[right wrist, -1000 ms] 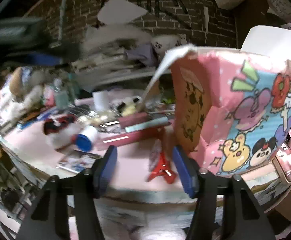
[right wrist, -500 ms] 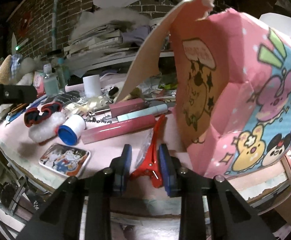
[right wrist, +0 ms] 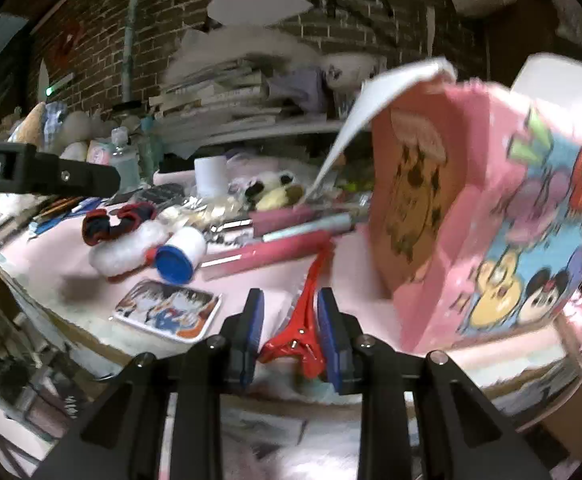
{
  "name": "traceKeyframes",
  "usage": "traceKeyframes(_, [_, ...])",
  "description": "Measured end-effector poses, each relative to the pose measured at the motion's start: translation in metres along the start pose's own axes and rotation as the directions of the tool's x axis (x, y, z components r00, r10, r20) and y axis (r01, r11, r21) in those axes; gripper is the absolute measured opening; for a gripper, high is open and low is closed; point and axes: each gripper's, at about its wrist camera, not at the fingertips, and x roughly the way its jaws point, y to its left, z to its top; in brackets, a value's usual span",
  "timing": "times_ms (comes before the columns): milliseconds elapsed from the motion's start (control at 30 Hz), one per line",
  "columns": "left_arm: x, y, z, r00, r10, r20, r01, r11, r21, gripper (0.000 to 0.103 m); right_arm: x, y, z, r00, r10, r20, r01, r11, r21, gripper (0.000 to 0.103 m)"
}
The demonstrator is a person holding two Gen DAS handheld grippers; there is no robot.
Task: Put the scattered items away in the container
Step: 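Grasp the red hair clip beside the box with the right gripper, then carry the red clip into the box and open the right gripper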
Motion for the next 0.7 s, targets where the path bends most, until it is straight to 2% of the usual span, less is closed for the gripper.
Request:
traceKeyframes(333, [0.000,0.001,0.000,1.000,-0.002,-0.003,0.002,1.000,-0.002,0.081,0.016,-0.004,0.006,0.999,-0.016,-0.039,0.017,1.000,0.027,0.028])
traceKeyframes(400, [0.001,0.001,0.000,1.000,-0.002,-0.007,0.002,1.000,-0.001,0.081,0.018,-0.003,0.007,0.999,-0.022,-0.039,0.023,1.000,0.014,0.025])
traceKeyframes(433, [0.002,0.002,-0.001,1.000,-0.001,-0.009,0.001,1.000,0.000,0.081,0.016,-0.003,0.006,0.999,-0.027,-0.034,0.028,1.000,0.010,0.018])
traceKeyframes(467, [0.002,0.002,-0.001,1.000,0.000,-0.010,0.000,1.000,0.000,0.081,0.016,-0.003,0.005,0.999,-0.028,-0.030,0.028,1.000,0.007,0.016])
traceKeyframes(700, [0.004,0.007,-0.004,1.000,0.007,-0.020,-0.007,1.000,-0.014,0.081,0.005,0.004,0.002,0.998,-0.059,0.023,0.060,0.998,-0.024,0.014])
